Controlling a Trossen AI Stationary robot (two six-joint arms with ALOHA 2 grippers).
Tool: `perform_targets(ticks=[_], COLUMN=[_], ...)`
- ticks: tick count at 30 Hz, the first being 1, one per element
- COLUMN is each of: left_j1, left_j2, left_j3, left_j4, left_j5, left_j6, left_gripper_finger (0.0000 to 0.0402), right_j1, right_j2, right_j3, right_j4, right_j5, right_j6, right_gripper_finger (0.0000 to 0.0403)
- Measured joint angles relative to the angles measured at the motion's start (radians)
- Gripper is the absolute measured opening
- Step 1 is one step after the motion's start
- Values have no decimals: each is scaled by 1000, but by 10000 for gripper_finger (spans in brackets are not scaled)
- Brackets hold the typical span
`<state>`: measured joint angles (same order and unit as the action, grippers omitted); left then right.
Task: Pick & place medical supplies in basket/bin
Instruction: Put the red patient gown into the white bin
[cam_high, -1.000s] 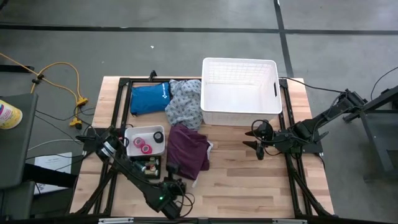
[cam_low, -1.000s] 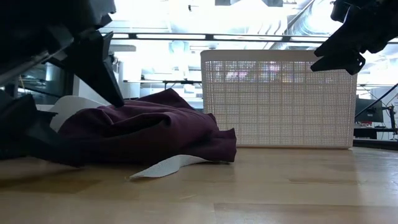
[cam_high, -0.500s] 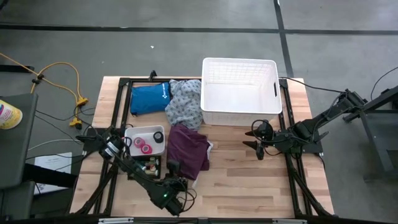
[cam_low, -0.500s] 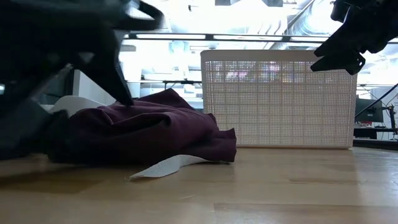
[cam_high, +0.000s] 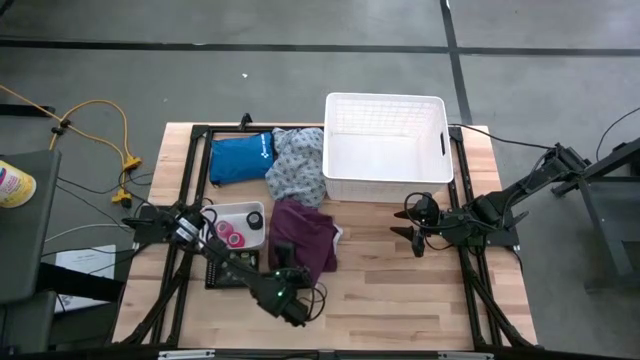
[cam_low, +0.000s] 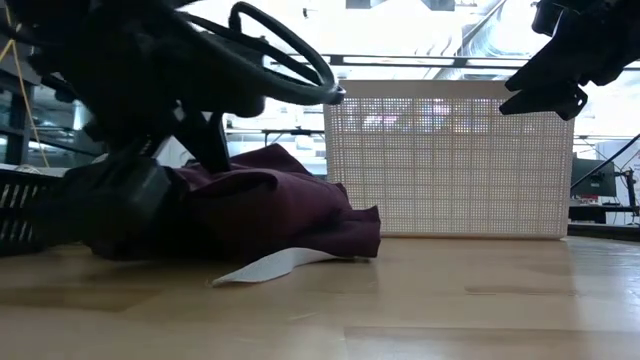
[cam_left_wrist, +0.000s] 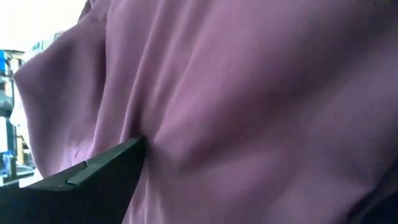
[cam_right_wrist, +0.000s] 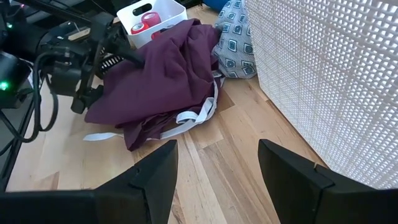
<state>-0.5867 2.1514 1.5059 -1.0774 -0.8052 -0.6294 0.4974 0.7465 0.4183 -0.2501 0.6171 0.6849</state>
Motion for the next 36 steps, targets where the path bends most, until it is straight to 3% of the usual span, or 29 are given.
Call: perform_targets(ticks=[36], left_j1=[15], left_j2=[5], left_j3=[-4], left_j4=[2], left_j5=[-13], left_j6=[9], left_gripper_finger=[400], right_j1=[0], right_j2=[0], right_j3=[0], right_j4=[0], right_j5=[0], right_j6=[0], right_gripper_finger=[210])
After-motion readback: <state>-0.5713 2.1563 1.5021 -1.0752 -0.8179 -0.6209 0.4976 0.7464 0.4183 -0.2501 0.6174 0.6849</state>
